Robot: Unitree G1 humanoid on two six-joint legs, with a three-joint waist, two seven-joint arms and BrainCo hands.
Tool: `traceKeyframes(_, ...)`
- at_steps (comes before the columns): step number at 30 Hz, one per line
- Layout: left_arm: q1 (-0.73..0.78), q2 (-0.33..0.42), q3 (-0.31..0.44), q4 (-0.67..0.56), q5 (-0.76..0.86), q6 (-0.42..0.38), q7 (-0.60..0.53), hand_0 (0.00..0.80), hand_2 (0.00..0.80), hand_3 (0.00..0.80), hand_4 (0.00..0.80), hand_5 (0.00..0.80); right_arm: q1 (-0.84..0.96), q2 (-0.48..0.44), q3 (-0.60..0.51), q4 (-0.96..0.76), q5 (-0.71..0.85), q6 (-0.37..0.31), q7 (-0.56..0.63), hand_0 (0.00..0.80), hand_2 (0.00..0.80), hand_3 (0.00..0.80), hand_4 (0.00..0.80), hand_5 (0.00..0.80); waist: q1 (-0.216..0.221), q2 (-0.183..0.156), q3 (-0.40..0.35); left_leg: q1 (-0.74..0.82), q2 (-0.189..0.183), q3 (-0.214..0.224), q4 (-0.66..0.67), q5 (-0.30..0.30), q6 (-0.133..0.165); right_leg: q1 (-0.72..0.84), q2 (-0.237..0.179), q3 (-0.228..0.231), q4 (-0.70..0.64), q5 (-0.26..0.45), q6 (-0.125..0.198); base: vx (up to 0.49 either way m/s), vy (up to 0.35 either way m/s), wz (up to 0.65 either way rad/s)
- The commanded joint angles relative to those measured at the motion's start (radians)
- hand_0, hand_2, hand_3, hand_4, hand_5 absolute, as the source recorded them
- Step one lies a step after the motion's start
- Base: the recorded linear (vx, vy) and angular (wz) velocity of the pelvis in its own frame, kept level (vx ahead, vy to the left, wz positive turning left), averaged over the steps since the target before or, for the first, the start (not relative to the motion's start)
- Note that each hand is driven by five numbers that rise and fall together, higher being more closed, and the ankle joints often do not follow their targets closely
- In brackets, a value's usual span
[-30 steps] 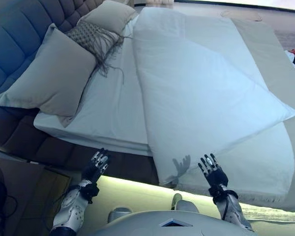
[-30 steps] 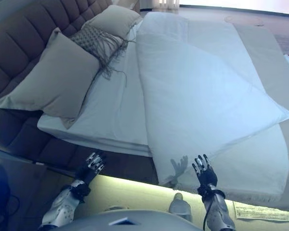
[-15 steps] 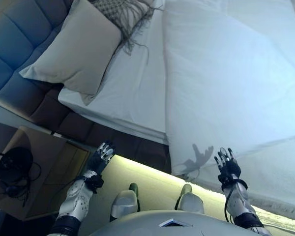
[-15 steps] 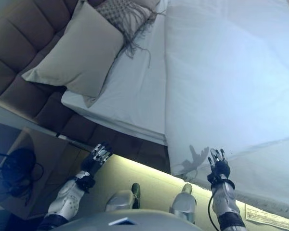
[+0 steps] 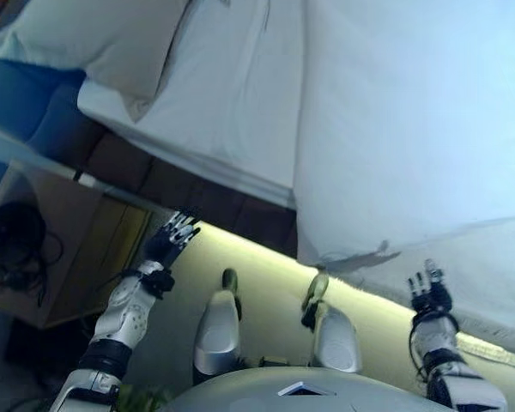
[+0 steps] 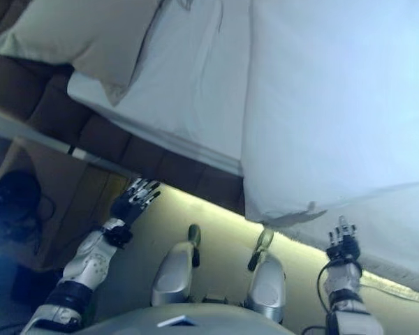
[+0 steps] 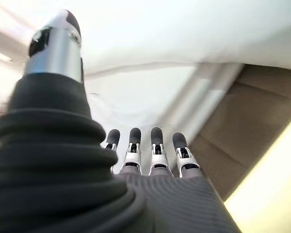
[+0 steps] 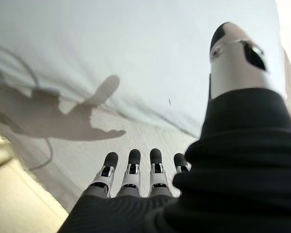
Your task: Make the bed neatly
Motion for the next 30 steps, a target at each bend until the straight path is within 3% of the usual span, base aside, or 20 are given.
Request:
traceKeyframes(1,-0.004,0.057,-0.002,-0.096,-0.042,-0.068,0.014,0.000,0.000,0.000,0.000,0.000,-0.017,-0.049,-0.025,-0.003,0.073,-0.001,0.031,0.000,0.000,0.000,0.000,0.000,0.028,-0.027,0.005,-0.117,0.032,-0.082,0.037,0.068,-0.020,-0.009,-0.105,0.007,0.011,0.032,0.121,0.006,-0.111,0.13)
traceKeyframes(7,-0.024,0.086,0.007,-0.140,-0.072,-0.066,0.007,0.000,0.000,0.000,0.000,0.000,-0.100,-0.117,-0.019,-0.006,0.120,0.016,0.034,0.000,0.000,0.000,0.000,0.000,0.047,-0.009,0.038,-0.183,0.012,-0.095,0.093,0.031,-0.013,-0.091,-0.133,0.025,0.086,-0.001,0.130,-0.036,-0.014,0.06)
traceKeyframes(17,-0.032,0.136,0.048,-0.206,-0.102,-0.024,0.013,0.000,0.000,0.000,0.000,0.000,-0.151,-0.165,-0.057,0.055,0.250,0.075,0.034,0.000,0.000,0.000,0.000,0.000,0.067,0.003,0.072,-0.324,-0.041,-0.094,0.379,-0.109,0.046,-0.296,-0.203,0.118,0.447,-0.117,0.100,-0.001,0.008,0.12)
traceKeyframes(23,-0.031,0.129,0.039,-0.215,-0.120,-0.043,0.019,0.000,0.000,0.000,0.000,0.000,-0.171,-0.221,-0.101,0.111,0.315,0.120,0.045,0.000,0.000,0.000,0.000,0.000,0.059,0.025,0.070,-0.366,-0.057,-0.079,0.414,-0.125,0.060,-0.367,-0.202,0.157,0.505,-0.133,0.096,0.019,0.068,0.03)
traceKeyframes(30,-0.011,0.119,0.053,-0.213,-0.126,-0.038,0.013,0.000,0.000,0.000,0.000,0.000,-0.146,-0.218,-0.123,0.109,0.250,0.134,-0.006,0.000,0.000,0.000,0.000,0.000,0.051,0.023,0.060,-0.370,-0.055,-0.071,0.401,-0.119,0.059,-0.388,-0.192,0.172,0.506,-0.122,0.097,0.024,0.038,0.00)
